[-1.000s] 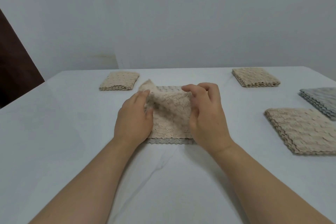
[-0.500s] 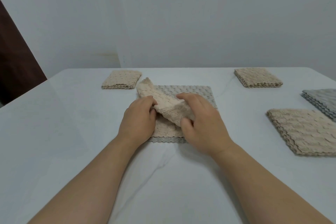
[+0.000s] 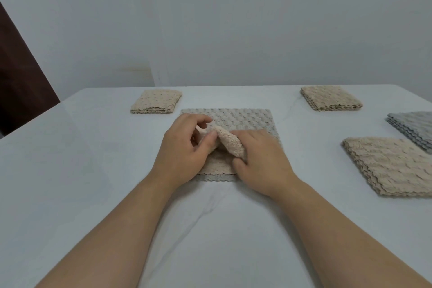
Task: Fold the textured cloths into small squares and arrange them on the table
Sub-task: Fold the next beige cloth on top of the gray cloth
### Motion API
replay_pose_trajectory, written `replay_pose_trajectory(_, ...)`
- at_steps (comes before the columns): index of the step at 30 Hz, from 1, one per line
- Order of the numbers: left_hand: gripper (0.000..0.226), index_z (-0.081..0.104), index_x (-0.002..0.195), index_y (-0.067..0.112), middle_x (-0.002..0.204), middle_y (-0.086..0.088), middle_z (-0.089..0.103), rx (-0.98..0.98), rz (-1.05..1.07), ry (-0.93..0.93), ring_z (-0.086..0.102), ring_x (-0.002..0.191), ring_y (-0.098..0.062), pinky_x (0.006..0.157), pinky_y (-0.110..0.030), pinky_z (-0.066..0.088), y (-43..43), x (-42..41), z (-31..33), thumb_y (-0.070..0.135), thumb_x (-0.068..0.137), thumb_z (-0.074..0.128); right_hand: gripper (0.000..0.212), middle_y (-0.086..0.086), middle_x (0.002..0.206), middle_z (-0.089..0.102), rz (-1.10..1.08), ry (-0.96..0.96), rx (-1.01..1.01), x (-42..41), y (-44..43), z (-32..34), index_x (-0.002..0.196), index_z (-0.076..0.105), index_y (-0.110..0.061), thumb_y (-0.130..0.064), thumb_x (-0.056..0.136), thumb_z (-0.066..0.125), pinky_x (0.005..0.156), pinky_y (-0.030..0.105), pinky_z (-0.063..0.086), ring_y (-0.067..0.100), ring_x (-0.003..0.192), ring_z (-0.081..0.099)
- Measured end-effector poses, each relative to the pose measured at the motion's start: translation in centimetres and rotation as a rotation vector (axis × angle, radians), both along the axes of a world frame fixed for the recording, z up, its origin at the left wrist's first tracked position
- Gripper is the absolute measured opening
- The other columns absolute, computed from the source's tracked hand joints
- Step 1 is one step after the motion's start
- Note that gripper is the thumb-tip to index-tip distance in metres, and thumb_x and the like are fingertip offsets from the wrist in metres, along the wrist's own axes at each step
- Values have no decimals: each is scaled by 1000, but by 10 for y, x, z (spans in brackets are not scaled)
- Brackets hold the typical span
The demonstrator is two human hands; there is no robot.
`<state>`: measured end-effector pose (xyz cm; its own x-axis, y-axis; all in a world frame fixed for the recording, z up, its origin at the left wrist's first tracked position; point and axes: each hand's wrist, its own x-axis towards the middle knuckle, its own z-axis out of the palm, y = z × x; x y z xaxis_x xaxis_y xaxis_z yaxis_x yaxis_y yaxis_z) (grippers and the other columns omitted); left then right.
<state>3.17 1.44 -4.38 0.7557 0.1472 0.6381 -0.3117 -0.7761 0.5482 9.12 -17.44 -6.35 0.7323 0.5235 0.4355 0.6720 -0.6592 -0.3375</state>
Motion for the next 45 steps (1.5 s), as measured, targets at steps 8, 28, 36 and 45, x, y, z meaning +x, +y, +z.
replay_pose_trajectory(8, 28, 68, 104, 35, 103, 18, 69, 253, 158, 339, 60, 108, -14, 90, -34, 42, 24, 1, 0, 43, 79, 63, 30, -10, 96, 66, 11, 176, 455, -6, -5, 10, 116, 60, -25, -12, 90, 49, 76, 29, 42, 13, 88, 58)
replay_pose_trajectory(28, 53, 78, 114, 10, 122, -16, 72, -1115, -333, 919, 73, 107, -29, 84, -39, 63, 21, -28, 40, 52, 89, 57, 44, -16, 56, 48, -61, 297, 827, -4, -15, 20, 56, 48, -38, -52, 98, 40, 62, 25, 38, 5, 61, 45)
replay_pose_trajectory(36, 36, 80, 106, 14, 124, -13, 72, -1029, -342, 901, 73, 105, -26, 99, -42, 50, 20, -26, 39, 38, 89, 60, 19, -12, 86, 55, -142, 135, 712, 2, -14, 14, 85, 62, -21, -11, 78, 48, 72, 5, 35, -2, 83, 52)
replay_pose_trajectory(45, 27, 75, 114, 14, 115, -14, 70, -1185, -340, 585, 65, 99, -28, 77, -33, 58, 30, -9, 27, 16, 90, 63, 56, -8, 122, 40, -196, 163, 543, 7, -17, 10, 115, 58, -28, 9, 74, 52, 89, 16, 45, 6, 112, 51)
